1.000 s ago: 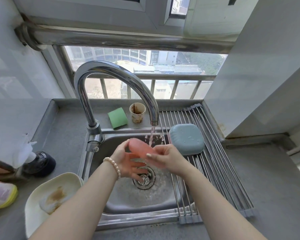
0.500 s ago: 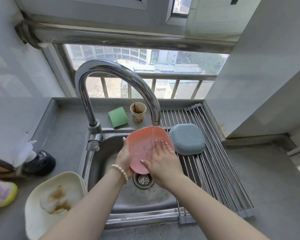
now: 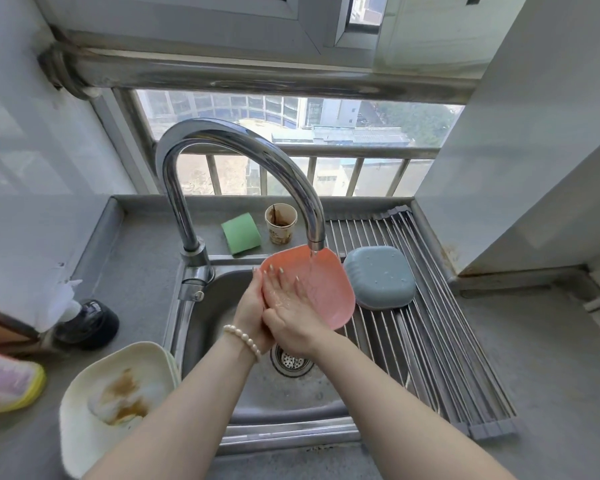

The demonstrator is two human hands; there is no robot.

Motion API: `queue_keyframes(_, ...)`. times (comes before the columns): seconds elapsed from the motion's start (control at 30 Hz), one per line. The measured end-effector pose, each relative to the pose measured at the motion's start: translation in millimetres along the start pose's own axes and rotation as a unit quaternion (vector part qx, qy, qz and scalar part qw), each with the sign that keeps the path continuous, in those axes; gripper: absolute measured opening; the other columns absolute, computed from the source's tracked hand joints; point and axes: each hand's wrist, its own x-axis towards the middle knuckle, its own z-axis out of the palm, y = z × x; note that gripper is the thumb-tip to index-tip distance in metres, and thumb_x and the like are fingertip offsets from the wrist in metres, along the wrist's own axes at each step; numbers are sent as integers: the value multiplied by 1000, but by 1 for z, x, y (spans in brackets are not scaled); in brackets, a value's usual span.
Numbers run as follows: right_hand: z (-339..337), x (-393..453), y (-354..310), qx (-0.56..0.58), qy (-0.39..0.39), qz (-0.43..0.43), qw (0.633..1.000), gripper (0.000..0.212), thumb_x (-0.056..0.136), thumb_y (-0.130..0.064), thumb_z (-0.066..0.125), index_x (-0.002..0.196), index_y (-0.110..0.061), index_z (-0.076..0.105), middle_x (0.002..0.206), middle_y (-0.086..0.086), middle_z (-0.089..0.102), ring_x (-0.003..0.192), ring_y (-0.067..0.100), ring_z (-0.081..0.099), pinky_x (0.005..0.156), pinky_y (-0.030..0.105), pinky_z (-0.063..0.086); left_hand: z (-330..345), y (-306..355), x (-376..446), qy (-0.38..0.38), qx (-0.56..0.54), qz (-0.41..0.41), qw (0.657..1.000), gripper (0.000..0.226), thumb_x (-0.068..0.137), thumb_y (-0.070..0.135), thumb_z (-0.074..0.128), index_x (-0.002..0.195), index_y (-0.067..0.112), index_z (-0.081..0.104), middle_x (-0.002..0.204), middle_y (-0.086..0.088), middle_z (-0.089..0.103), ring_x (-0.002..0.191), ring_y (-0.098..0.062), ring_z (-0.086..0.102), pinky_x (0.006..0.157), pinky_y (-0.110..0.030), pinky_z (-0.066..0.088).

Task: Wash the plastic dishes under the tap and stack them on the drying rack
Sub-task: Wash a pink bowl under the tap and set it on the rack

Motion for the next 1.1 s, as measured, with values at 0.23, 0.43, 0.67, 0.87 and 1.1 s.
queue_keyframes(0.23, 11, -17, 2, 87, -16, -50, 995, 66, 93, -9, 40, 153, -16, 12, 158, 10, 14, 147, 17, 7, 119, 27, 4, -12, 16, 6, 142, 172, 104, 969, 80, 78, 77, 39, 122, 12, 54, 112, -16, 64, 99, -32, 64, 86, -48, 53)
queue_keyframes(0.43, 13, -39, 44, -27, 21, -55, 998, 39, 92, -23, 56, 131, -26, 58, 135, -3, 57, 127, 17, 48, 108, 37, 35, -18, 28, -2, 197, 375, 191, 886, 56, 95, 55, 26, 113, 12, 57, 100, -6, 61, 101, -28, 59, 90, -37, 47)
queue_keyframes(0.67, 19, -37, 75, -318, 149, -88, 932, 56, 58, -25, 88, 109, -11, 70, 119, 7, 67, 122, 32, 54, 109, 62, 20, -48, 26, 16, 181, 283, 5, 942, 75, 80, 72, 43, 115, 8, 59, 112, -15, 65, 99, -34, 64, 89, -56, 49)
queue_keyframes(0.87, 35, -24, 44, -259, 283, -92, 919, 36, 40, -7, 87, 74, -12, 77, 68, 6, 72, 66, 24, 71, 93, 51, 50, -29, -7, -22, 59, 83, 44, 994, 26, 86, 11, 59, 110, 3, 56, 95, -17, 65, 79, -25, 63, 67, -32, 55)
queue_keyframes(1.1, 54, -25, 27, -59, 338, -124, 931, 21, 71, -9, 51, 69, -18, 70, 59, -3, 66, 52, 19, 60, 70, 33, 59, -29, -17, -11, 192, 254, 229, 920, 36, 99, 23, 45, 134, 25, 43, 123, -8, 57, 106, -28, 58, 90, -52, 50)
